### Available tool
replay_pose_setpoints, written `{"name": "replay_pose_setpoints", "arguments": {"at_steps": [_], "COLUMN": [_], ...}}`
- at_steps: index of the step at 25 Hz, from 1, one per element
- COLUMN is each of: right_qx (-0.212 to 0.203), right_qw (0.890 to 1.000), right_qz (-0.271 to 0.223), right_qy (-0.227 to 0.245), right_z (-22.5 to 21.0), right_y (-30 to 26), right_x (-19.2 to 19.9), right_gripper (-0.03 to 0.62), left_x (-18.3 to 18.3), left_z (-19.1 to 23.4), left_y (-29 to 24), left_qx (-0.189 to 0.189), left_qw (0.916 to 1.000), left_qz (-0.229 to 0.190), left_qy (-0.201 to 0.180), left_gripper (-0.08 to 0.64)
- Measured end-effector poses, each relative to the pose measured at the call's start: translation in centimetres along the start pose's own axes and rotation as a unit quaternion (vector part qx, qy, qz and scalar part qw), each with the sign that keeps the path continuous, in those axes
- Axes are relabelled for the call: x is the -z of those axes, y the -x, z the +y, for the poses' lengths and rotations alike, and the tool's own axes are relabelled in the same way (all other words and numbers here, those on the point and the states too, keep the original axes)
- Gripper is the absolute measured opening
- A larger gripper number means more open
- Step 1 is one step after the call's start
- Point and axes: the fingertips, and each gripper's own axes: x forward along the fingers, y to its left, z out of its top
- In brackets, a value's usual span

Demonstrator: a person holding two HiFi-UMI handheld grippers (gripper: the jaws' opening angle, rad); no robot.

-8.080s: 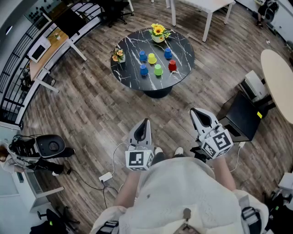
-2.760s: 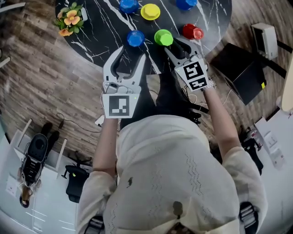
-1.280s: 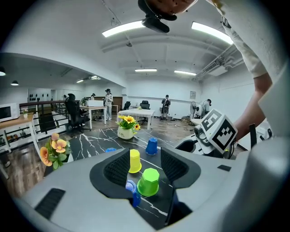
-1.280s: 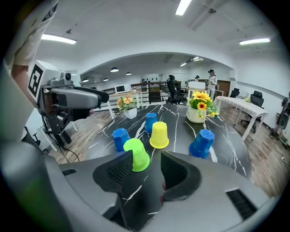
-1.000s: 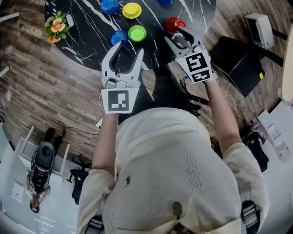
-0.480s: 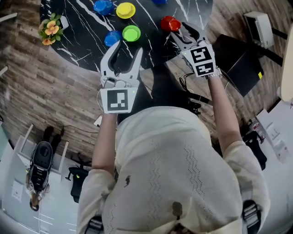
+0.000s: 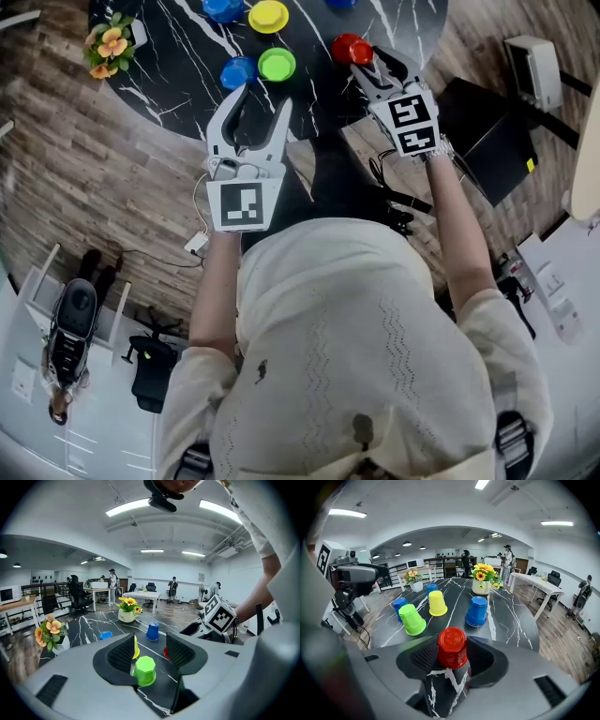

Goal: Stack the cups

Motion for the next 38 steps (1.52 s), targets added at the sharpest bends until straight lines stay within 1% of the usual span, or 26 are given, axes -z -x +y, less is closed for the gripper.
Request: {"name": "replay_pose_setpoints", "arguments": {"at_steps": [9,13,18,22,26,29,38], "right_qx": [-0.030,-0.037,-0.045,-0.054,-0.060,-0.064,-0.068], "right_qw": [0.999,0.999,0.999,0.998,0.997,0.997,0.997], "right_qz": [-0.006,-0.007,-0.009,-0.010,-0.009,-0.009,-0.013], "right_qy": [0.017,0.022,0.028,0.034,0.038,0.042,0.038], "right_z": [2.6,3.5,4.6,5.6,6.6,7.2,7.6], "right_y": [-1.0,-1.4,-1.9,-2.2,-2.6,-2.9,-2.9], "right_x": [-1.0,-1.6,-2.0,-2.3,-2.4,-2.6,-3.0], "right_gripper": [0.202,0.202,0.204,0.207,0.209,0.212,0.224], "left_x": [0.5,0.8,1.2,1.4,1.7,1.9,2.0], "left_z": [1.0,1.7,2.3,2.7,3.0,3.4,3.8], "left_y": [0.8,1.3,1.7,2.1,2.5,2.6,3.0], "left_qx": [-0.010,-0.013,-0.017,-0.018,-0.020,-0.022,-0.022], "left_qw": [0.9999,0.9999,0.9998,0.9998,0.9997,0.9996,0.9997], "left_qz": [0.004,0.005,0.008,0.006,0.009,0.010,0.007], "left_qy": [0.007,0.002,0.009,0.007,0.014,0.011,0.011], "left_gripper": [0.225,0.225,0.225,0.225,0.225,0.225,0.225]}}
